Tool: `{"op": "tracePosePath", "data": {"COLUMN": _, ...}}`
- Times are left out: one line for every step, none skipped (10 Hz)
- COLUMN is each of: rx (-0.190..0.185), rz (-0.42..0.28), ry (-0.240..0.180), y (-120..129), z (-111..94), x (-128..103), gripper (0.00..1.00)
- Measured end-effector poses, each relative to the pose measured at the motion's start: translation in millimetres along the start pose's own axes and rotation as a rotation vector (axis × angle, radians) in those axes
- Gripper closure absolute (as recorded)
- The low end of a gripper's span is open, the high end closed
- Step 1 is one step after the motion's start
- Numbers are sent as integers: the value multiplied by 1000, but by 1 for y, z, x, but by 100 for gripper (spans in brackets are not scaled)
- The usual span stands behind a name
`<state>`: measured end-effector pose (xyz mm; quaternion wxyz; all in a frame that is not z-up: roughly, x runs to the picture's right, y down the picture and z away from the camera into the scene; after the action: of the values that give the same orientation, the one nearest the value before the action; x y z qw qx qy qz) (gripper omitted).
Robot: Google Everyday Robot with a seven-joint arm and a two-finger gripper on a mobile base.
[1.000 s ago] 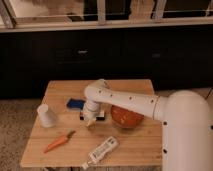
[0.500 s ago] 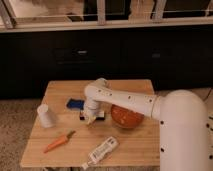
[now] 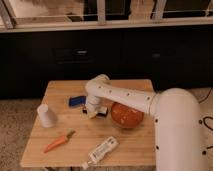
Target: Push the eraser across the table
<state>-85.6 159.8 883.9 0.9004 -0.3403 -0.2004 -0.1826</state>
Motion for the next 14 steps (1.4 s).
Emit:
{"op": "tracePosePath", "data": {"rx": 11, "rz": 14, "ry": 8, "y": -5, "z": -2, "x": 8, "gripper": 96}}
{"op": "tracePosePath", "data": {"rx": 22, "rz": 27, "ry": 22, "y": -10, "z": -4, "x": 22, "gripper": 96}}
{"op": "tracePosePath", "data": {"rx": 32, "rz": 41, "ry": 37, "y": -15, "z": -8, "x": 39, "gripper": 96}}
{"op": "tracePosePath", "data": {"rx": 38, "rz": 50, "ry": 51, "y": -22, "z": -11, "x": 52, "gripper": 96}}
{"op": "tracePosePath", "data": {"rx": 44, "rz": 53, "ry": 62, "y": -28, "z": -14, "x": 61, "gripper": 96}}
{"op": "tracePosePath", "data": {"rx": 49, "rz": 59, "ry": 73, "y": -37, "z": -18, "x": 74, "gripper": 96}}
{"op": "tracePosePath", "data": {"rx": 51, "rz": 68, "ry": 81, "y": -43, "z": -24, "x": 85, "gripper": 96}}
{"op": "tracePosePath", "data": {"rx": 52, "rz": 77, "ry": 86, "y": -47, "z": -28, "x": 96, "gripper": 96}}
{"op": "tracePosePath", "data": {"rx": 53, "rz": 89, "ry": 92, "y": -53, "z": -33, "x": 110, "gripper": 96}}
{"op": "tracePosePath", "data": {"rx": 38, "rz": 93, "ry": 101, "y": -53, "z": -33, "x": 120, "gripper": 96}}
{"op": "tracePosePath", "data": {"rx": 28, "rz": 97, "ry": 106, "y": -55, "z": -30, "x": 128, "gripper": 96}}
{"op": "tracePosePath", "data": {"rx": 22, "rz": 103, "ry": 112, "y": -57, "z": -29, "x": 135, "gripper": 96}}
{"op": "tracePosePath", "data": {"rx": 25, "rz": 117, "ry": 121, "y": -52, "z": -31, "x": 144, "gripper": 96}}
{"op": "tracePosePath", "data": {"rx": 37, "rz": 129, "ry": 129, "y": -49, "z": -36, "x": 149, "gripper": 96}}
